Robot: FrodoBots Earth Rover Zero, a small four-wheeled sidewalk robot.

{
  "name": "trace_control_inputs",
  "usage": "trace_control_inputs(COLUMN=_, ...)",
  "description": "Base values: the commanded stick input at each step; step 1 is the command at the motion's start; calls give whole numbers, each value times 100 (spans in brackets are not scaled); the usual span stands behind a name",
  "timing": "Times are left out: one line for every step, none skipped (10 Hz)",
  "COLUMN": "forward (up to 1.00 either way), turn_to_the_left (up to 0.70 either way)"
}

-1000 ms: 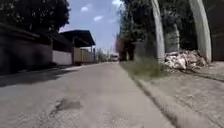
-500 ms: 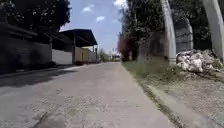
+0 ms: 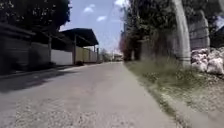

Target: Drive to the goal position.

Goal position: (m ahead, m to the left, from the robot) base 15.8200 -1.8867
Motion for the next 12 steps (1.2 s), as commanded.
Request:
trace_control_inputs(forward=100, turn_to_the_left=0)
trace_control_inputs(forward=100, turn_to_the_left=0)
trace_control_inputs(forward=100, turn_to_the_left=-10)
trace_control_inputs(forward=100, turn_to_the_left=-28)
trace_control_inputs(forward=100, turn_to_the_left=-40)
trace_control_inputs(forward=100, turn_to_the_left=-35)
trace_control_inputs(forward=100, turn_to_the_left=-20)
trace_control_inputs(forward=100, turn_to_the_left=0)
trace_control_inputs(forward=100, turn_to_the_left=0)
trace_control_inputs(forward=100, turn_to_the_left=0)
trace_control_inputs(forward=100, turn_to_the_left=0)
trace_control_inputs(forward=100, turn_to_the_left=0)
